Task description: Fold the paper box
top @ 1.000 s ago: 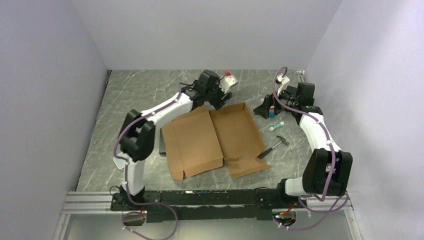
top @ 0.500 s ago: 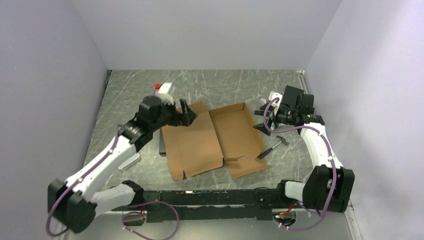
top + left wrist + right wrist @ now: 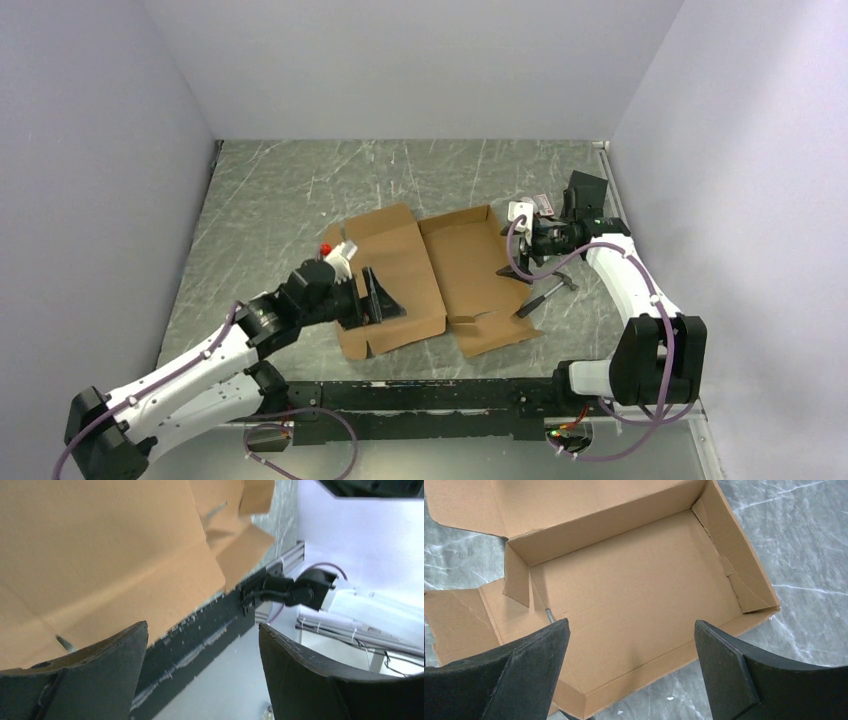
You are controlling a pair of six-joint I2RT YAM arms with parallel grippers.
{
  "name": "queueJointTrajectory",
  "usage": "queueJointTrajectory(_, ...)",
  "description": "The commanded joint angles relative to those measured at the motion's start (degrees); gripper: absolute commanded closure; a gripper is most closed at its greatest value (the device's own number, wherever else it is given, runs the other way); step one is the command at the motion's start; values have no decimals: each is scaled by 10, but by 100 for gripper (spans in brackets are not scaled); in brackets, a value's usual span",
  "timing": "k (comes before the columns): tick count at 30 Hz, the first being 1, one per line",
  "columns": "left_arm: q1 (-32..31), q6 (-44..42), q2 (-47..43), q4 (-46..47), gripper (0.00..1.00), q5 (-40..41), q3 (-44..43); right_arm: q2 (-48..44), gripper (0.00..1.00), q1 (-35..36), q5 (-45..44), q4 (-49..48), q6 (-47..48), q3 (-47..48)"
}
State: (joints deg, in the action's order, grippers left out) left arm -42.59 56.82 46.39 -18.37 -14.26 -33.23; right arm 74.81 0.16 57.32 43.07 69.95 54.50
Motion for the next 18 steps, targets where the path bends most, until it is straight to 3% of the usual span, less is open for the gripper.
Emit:
queueJointTrajectory(1, -82, 135, -39, 20, 14, 82, 41, 2, 0, 18, -16, -28, -13, 27)
queueJointTrajectory(6, -163, 196, -8, 45, 12, 199, 63, -12, 0, 18, -21, -54, -37, 2)
queueJointTrajectory(14, -167, 255, 101, 153, 11, 287, 63, -12, 0, 18, -11, -55, -43, -9)
queueJointTrajectory(18, -167, 296, 148, 121, 13, 287, 28, -15, 0, 18, -9, -56, -41, -13)
